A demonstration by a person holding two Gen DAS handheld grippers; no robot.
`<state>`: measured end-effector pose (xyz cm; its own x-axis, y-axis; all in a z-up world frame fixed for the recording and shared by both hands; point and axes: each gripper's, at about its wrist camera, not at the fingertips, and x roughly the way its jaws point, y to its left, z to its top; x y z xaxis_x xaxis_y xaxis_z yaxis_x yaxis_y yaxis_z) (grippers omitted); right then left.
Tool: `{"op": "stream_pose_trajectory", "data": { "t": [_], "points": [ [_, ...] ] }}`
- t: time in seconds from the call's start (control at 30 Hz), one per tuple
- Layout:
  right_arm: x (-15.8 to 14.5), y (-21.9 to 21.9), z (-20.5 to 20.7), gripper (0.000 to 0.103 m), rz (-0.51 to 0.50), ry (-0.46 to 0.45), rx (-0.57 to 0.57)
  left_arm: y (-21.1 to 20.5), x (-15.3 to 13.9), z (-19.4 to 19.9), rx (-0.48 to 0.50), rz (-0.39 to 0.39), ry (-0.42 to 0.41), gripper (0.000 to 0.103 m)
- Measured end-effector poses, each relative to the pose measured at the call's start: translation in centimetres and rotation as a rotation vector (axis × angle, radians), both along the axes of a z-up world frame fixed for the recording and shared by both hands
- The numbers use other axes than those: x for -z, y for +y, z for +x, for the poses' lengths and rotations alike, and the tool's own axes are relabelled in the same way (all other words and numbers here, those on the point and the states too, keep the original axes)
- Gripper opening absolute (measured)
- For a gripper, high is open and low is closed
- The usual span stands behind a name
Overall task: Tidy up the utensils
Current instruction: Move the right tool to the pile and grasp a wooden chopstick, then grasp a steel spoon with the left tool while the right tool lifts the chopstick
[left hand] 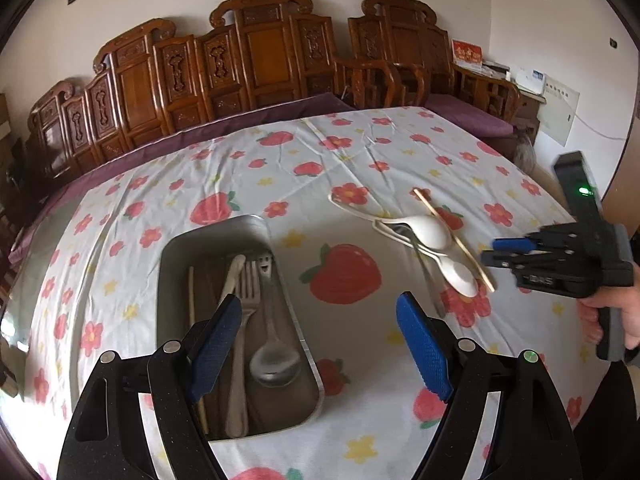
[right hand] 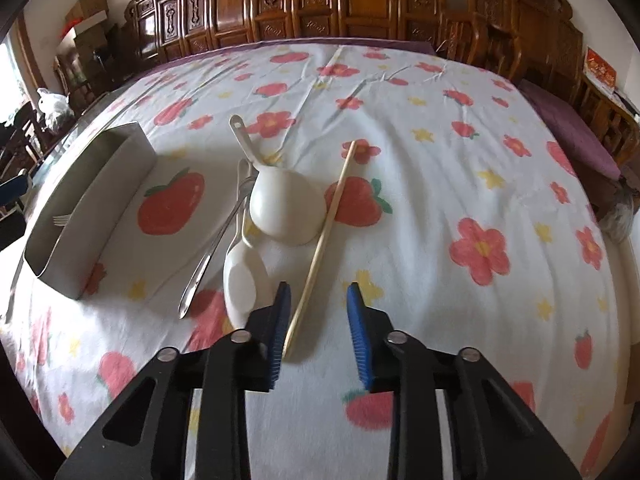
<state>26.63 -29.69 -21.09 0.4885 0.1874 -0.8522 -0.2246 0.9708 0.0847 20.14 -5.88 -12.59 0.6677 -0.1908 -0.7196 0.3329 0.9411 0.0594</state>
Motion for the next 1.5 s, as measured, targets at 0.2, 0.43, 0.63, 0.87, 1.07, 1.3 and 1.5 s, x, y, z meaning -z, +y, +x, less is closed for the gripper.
{"op": "stream_pose_trajectory", "data": {
  "t": [0.2, 0.43, 0.63, 0.87, 1.07, 1.3, 1.5],
  "points": [
    [1.1, 0.2, 1.3, 0.026, -0.043, 0.031, -0.030, -2.4, 0.7, 0.3, 0.004, -0.016, 0.049, 0.076],
    [0.9, -2.5, 0.2, 0.002, -0.082, 0.051, -0.032, -6.6, 2.6, 1.1, 0.039, 0.011, 0.100, 0.076],
    [1.1, -4.7, -0.6, 0.002, -0.025, 0.038, -0.010, -8.8, 4.7, 2.8, 0.040, 0.030, 0.160, 0.072],
    [1.3, -5.1, -1.3, 0.003, 0.001, -0.006, -0.020, -10.0, 6.9, 4.8, 0.029, 0.063, 0.224, 0.050],
    [1.4, -5.4, -1.6, 0.003, 0.021, -0.033, -0.030, -11.1, 8.1, 6.8, 0.011, 0.057, 0.270, 0.046],
    [1.5, -5.8, -1.5, 0.003, 0.050, -0.028, -0.028, -12.0, 8.6, 8.2, -0.014, 0.060, 0.291, 0.030],
    [1.4, -5.5, -1.6, 0.003, 0.033, -0.034, -0.033, -12.2, 8.6, 9.2, -0.022, 0.034, 0.306, 0.005]
  ]
}}
